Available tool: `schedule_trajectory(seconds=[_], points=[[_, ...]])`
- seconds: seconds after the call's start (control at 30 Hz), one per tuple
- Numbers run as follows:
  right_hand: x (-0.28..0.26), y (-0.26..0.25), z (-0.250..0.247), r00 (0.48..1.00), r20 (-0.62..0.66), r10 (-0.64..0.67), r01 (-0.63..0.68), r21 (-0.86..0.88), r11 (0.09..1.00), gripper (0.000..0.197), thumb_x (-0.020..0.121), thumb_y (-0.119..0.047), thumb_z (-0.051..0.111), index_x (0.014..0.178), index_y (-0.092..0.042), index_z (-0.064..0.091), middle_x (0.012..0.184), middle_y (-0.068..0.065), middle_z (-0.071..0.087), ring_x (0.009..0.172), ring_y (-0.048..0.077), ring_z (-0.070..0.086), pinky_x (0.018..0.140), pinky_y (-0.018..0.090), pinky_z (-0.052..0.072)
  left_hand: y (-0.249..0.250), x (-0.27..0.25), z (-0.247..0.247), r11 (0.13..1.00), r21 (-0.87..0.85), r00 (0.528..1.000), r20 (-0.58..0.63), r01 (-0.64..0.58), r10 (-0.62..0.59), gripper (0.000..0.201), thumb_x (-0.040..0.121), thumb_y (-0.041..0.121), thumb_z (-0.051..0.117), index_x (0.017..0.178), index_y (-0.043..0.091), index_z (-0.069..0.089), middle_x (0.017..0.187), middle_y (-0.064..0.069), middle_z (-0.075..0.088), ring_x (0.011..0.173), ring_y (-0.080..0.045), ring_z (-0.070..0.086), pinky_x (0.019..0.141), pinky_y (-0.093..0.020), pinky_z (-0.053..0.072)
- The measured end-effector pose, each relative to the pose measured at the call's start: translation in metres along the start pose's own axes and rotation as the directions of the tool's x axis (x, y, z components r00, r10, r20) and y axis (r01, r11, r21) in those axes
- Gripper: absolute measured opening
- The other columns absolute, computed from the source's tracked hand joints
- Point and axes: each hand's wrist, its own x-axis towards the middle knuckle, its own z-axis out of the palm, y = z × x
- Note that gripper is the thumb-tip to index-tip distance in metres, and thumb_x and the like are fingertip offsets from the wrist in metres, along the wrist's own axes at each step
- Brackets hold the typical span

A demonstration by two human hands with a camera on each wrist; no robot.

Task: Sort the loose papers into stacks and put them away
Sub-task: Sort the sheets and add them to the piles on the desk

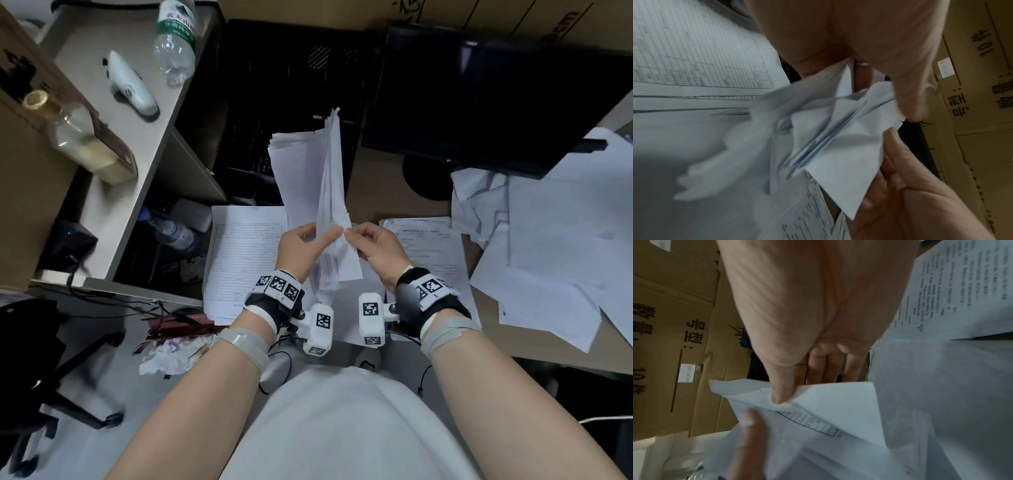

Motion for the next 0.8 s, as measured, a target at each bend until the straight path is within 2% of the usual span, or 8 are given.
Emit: schedule_trajectory(seconds=[0.07,0.13,0.27,0.33,0.43,0.57,0.7,0.8], points=[[0.002,0.002,0.0,0.999,-0.043,0.023,-0.023,-0.011,1.0,0.015,0.096,-0.029,0.065,0.093,-0.014,0.067,0.092,0.004,0.067,0.088,0.018,0.06,0.087,0.035,0.049,-0.004,0.004,0.0,0.999,0.038,0.997,-0.078,-0.022,0.025,0.02,0.083,0.021,0.078,0.1,0.011,0.077,0.093,0.0,0.077,0.09,-0.014,0.072,0.087,-0.031,0.057],[0.005,0.007,-0.004,0.984,-0.173,0.03,-0.037,-0.041,0.998,0.019,0.096,-0.034,0.062,0.1,-0.016,0.066,0.104,0.003,0.069,0.097,0.02,0.064,0.091,0.036,0.05,-0.005,0.008,-0.002,0.999,0.037,0.987,-0.161,-0.002,0.008,0.014,0.083,0.012,0.075,0.097,0.007,0.077,0.089,-0.003,0.077,0.084,-0.018,0.072,0.085,-0.032,0.057],[0.003,0.019,-0.026,0.892,-0.448,0.061,-0.071,-0.006,0.997,0.031,0.102,-0.03,0.052,0.121,-0.006,0.059,0.107,0.004,0.06,0.095,0.019,0.054,0.08,0.028,0.04,-0.009,0.01,-0.015,0.998,-0.039,0.986,-0.161,0.042,-0.048,0.016,0.083,0.008,0.075,0.099,0.002,0.075,0.093,-0.011,0.077,0.089,-0.025,0.073,0.086,-0.037,0.059],[0.003,0.029,-0.036,0.89,-0.45,0.074,-0.09,-0.014,0.996,0.038,0.101,-0.032,0.054,0.124,-0.003,0.06,0.116,0.006,0.061,0.102,0.019,0.054,0.087,0.027,0.038,-0.009,0.006,-0.018,0.996,-0.074,0.988,-0.138,0.058,-0.068,0.016,0.085,0.004,0.073,0.1,-0.001,0.074,0.092,-0.013,0.076,0.084,-0.022,0.073,0.08,-0.034,0.06],[-0.001,0.036,-0.035,0.929,-0.354,0.105,-0.129,-0.045,0.991,0.049,0.092,-0.048,0.063,0.126,-0.013,0.063,0.12,-0.004,0.063,0.109,0.015,0.059,0.099,0.033,0.044,-0.008,-0.003,-0.018,0.992,-0.098,0.991,-0.095,0.079,-0.089,0.019,0.087,-0.003,0.068,0.105,-0.01,0.069,0.085,-0.009,0.073,0.068,-0.008,0.071,0.066,-0.019,0.055],[0.0,0.041,-0.03,0.957,-0.29,0.03,-0.076,-0.151,0.986,0.013,0.091,-0.032,0.068,0.086,-0.021,0.073,0.092,-0.01,0.074,0.09,0.012,0.07,0.087,0.03,0.055,-0.009,-0.009,-0.025,0.991,-0.111,0.991,-0.097,0.079,-0.089,0.021,0.088,-0.008,0.066,0.107,-0.016,0.064,0.084,-0.009,0.07,0.067,-0.005,0.07,0.067,-0.014,0.054],[0.002,0.055,-0.03,0.948,-0.315,0.032,-0.113,-0.242,0.964,0.025,0.084,-0.032,0.067,0.072,-0.01,0.069,0.077,0.003,0.073,0.074,0.022,0.066,0.073,0.032,0.051,-0.015,-0.016,-0.033,0.991,-0.111,0.988,-0.128,0.071,-0.085,0.019,0.089,-0.006,0.065,0.107,-0.013,0.065,0.086,-0.009,0.071,0.069,-0.004,0.071,0.068,-0.013,0.054],[-0.003,0.067,-0.028,0.926,-0.363,0.104,-0.208,-0.26,0.943,0.044,0.086,-0.02,0.067,0.05,-0.018,0.041,0.047,-0.008,0.043,0.053,0.02,0.04,0.054,0.031,0.032,-0.021,-0.021,-0.036,0.992,-0.102,0.983,-0.158,0.075,-0.09,0.012,0.09,-0.004,0.065,0.101,-0.007,0.069,0.08,-0.004,0.072,0.067,-0.004,0.07,0.063,-0.015,0.053]])
